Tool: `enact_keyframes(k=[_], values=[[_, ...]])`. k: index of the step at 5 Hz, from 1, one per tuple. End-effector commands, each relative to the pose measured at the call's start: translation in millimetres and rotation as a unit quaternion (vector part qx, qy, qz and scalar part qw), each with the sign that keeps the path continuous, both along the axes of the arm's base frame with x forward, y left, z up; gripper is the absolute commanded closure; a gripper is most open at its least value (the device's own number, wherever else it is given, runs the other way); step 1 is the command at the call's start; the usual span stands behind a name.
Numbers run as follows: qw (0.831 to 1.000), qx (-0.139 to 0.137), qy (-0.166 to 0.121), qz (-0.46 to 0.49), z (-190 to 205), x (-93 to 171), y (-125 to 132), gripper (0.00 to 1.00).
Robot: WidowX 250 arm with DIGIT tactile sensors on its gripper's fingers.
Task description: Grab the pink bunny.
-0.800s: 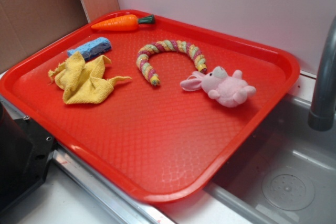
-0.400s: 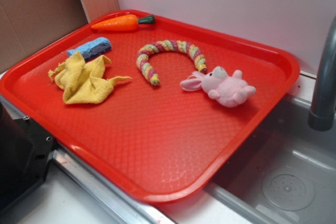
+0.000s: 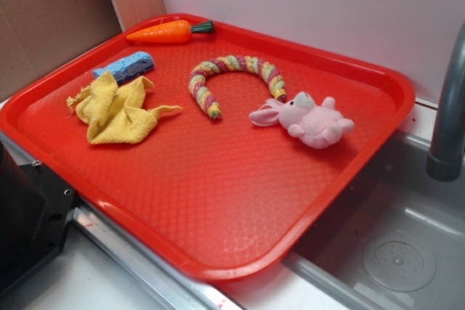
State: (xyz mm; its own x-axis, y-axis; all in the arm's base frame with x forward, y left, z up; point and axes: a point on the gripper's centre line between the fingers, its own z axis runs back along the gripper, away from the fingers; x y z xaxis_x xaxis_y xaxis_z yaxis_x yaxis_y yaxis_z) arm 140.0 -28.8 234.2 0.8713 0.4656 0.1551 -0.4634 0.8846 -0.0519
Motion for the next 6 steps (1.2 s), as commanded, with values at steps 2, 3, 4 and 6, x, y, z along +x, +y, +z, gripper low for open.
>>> enact_keyframes(k=[2,3,4,6], values=[[0.955,-0.078,-0.012,0.285,-45.0,84.0,-64.1,0.00],[0.938,-0.076,0.001,0.338,-75.0,110.6,-86.4,0.00],[0.927,-0.071,0.020,0.369,-107.5,128.5,-106.0,0.00],[0.918,-0.041,0.034,0.392,-159.5,143.0,-117.9,0.00]])
